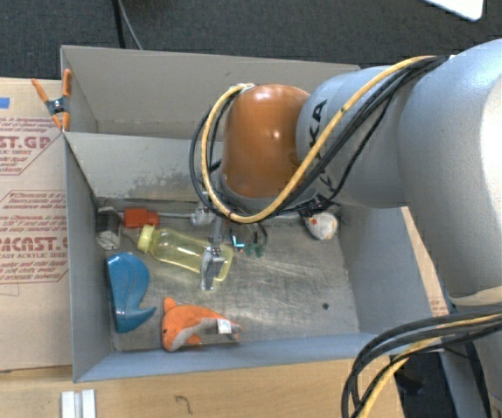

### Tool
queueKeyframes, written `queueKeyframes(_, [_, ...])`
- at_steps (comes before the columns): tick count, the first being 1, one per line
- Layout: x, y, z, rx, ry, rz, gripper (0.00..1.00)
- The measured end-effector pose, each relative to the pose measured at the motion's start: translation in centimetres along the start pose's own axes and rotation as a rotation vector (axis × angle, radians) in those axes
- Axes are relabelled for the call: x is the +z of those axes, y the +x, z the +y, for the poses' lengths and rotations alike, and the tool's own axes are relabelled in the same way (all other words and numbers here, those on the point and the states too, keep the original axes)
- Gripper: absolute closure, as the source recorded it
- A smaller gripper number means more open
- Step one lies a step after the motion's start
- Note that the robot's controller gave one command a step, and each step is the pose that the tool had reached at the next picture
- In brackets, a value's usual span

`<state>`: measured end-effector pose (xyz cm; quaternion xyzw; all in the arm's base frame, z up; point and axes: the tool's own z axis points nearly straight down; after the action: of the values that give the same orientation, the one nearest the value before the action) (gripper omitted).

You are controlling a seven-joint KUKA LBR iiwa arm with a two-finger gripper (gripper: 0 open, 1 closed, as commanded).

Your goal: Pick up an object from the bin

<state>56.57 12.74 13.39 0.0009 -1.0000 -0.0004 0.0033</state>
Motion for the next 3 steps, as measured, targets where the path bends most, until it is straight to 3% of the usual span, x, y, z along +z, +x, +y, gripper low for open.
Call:
queueKeyframes(1, [-0.4,-0.2,0.0,0.001,-0.001,-0.007,0.00])
queueKeyframes(2, [5.3,-1.5,-0.9,0.250,-0.005,-0.012,1.00])
queueKeyframes(3, [5.3,-1.5,-0.9,0.250,-0.005,-0.012,1.00])
